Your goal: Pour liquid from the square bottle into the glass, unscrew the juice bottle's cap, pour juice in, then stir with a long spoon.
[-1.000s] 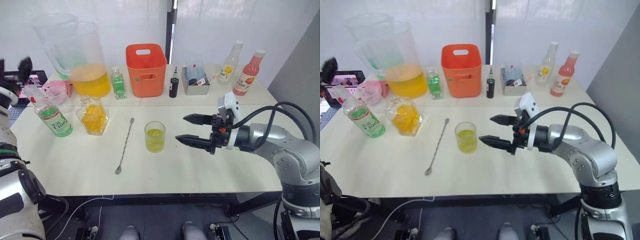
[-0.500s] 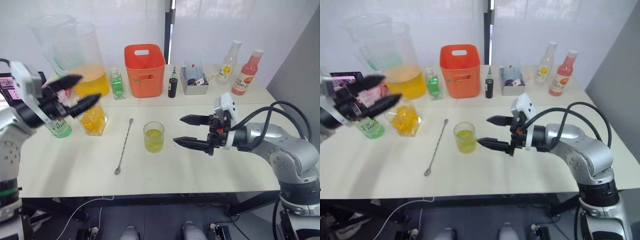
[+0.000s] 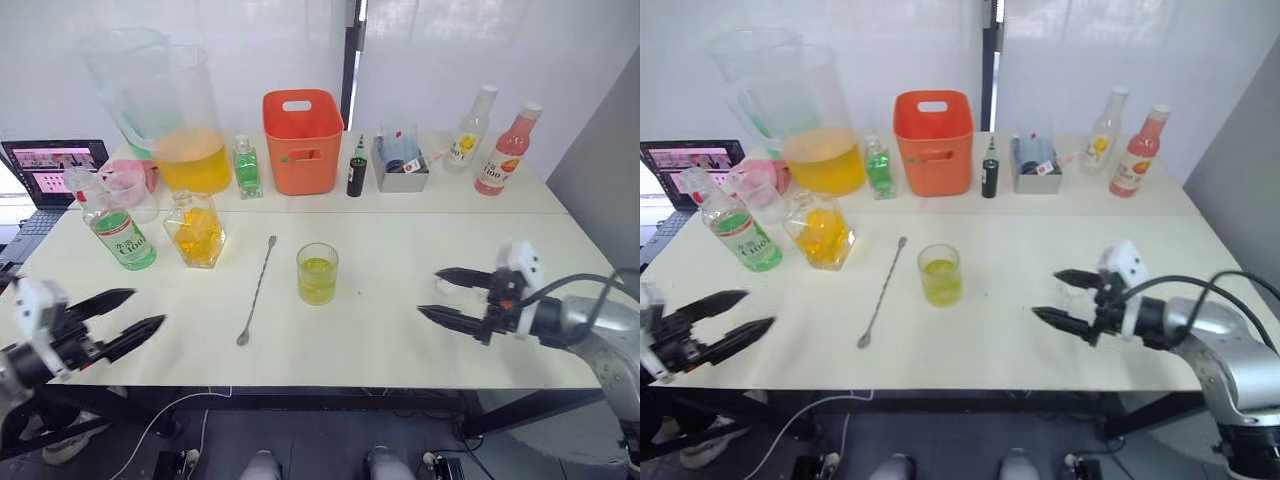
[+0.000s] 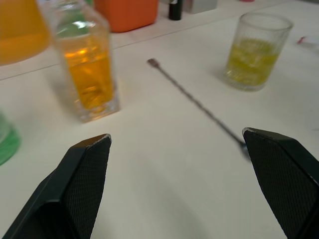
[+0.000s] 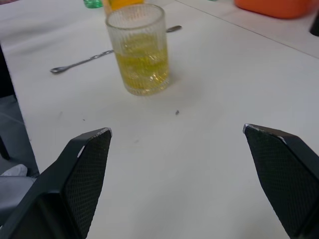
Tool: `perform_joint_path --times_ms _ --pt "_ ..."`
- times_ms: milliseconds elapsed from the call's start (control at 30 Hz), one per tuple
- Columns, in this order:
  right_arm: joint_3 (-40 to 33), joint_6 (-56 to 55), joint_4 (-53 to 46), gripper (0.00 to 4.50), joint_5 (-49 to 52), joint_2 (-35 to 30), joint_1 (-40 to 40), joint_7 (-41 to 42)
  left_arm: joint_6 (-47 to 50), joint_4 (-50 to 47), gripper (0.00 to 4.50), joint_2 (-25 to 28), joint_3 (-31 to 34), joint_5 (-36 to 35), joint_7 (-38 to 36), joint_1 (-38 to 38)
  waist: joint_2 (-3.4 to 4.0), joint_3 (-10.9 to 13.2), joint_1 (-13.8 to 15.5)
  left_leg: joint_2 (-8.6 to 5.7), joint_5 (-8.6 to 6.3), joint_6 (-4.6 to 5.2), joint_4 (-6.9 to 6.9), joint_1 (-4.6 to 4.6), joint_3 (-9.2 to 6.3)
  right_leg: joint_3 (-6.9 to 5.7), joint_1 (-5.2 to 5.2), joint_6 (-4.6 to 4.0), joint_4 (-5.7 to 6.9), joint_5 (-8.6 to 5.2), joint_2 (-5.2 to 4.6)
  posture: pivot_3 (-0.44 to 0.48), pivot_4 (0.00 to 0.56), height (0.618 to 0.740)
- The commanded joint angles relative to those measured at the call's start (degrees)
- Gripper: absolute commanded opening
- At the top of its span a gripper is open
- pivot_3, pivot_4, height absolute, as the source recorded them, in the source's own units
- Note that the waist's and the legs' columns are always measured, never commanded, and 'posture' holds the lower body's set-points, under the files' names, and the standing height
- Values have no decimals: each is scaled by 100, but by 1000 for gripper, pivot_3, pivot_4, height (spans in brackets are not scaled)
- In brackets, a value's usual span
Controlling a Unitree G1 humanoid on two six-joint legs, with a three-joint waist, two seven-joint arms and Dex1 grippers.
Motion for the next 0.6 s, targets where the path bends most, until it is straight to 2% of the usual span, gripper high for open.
perform_joint_path --times_ms 33,133,233,333,600 --pt "-652 -466 301 4500 -21 -155 483 385 -636 636 4469 148 245 328 -282 73 0 0 3 0 0 0 0 0 0 0 2 0 -3 0 0 0 150 740" --pt "-863 -739 677 4500 -197 -275 1018 662 -1079 1255 4469 291 298 598 -445 92 0 0 -19 2 0 0 -2 3 2 0 1 0 -2 0 0 0 150 740" --pt "-990 -1043 1105 4500 -362 -267 1140 636 -1214 1526 4469 389 384 615 -498 31 -3 -2 -40 3 0 0 -5 10 4 0 5 3 -1 -6 0 0 150 740" --pt "-1001 -1267 1423 4500 -393 -261 1073 717 -1248 1551 4469 392 343 606 -502 -9 -2 -2 -58 4 0 -1 -8 19 9 6 8 28 -1 -21 0 0 150 740" --pt "-889 -1629 1913 4500 -432 -238 955 1010 -952 1209 4469 198 334 417 -391 123 -2 -2 -60 6 0 -1 -15 31 18 15 13 27 1 -24 0 0 150 740"
